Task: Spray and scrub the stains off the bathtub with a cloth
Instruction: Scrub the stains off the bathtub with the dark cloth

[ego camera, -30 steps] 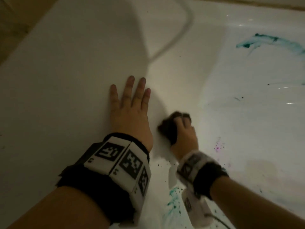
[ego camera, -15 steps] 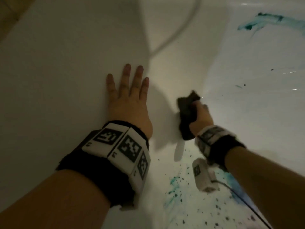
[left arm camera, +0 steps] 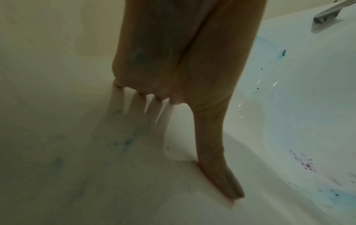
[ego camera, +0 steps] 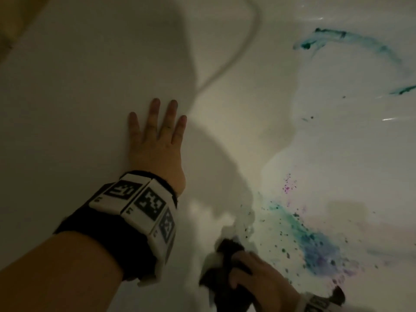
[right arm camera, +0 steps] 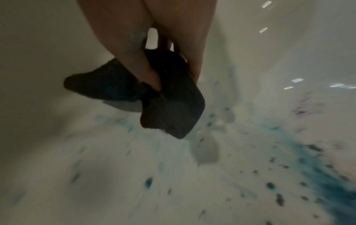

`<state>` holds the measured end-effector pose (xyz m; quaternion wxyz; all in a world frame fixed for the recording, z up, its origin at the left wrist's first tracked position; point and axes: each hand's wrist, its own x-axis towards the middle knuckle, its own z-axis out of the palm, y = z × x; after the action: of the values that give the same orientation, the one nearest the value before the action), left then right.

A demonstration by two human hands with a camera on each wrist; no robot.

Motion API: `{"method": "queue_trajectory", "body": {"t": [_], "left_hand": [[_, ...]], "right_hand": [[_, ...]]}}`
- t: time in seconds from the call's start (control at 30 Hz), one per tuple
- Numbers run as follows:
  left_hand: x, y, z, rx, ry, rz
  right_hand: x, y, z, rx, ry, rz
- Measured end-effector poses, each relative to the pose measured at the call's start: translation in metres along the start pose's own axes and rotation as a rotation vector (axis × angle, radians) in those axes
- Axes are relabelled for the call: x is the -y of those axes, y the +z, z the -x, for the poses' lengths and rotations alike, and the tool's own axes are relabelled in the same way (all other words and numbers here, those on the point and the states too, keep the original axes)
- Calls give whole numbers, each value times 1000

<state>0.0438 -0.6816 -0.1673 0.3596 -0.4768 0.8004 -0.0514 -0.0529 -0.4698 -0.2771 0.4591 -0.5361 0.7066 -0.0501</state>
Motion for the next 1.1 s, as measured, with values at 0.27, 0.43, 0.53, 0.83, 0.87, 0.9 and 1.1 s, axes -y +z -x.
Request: {"method": "queue_trajectory", "body": {"t": [0.27, 0.43, 0.53, 0.83, 0.87, 0.9, 1.1], "left_hand": [[-8, -34, 2, -228, 53, 38], [-15, -129, -46, -732, 142, 168], [-26, -167, -76, -638, 122, 165], [-32, -165, -95, -618, 53, 11], [-31, -163, -96, -632, 59, 21], [-29, -162, -95, -641, 69, 23], [-21, -160, -94, -664, 116, -16]], "right_hand": [[-32, -177, 9, -971, 94, -248], [-69, -261, 8, -1403, 305, -321], [-97, -298, -3, -1535, 557, -537], [-70, -286, -66, -1297, 346, -260], [-58, -276, -75, -1209, 287, -239], [-47, -259, -88, -1053, 233, -173], [-7, -167, -100, -592, -82, -360]]}}
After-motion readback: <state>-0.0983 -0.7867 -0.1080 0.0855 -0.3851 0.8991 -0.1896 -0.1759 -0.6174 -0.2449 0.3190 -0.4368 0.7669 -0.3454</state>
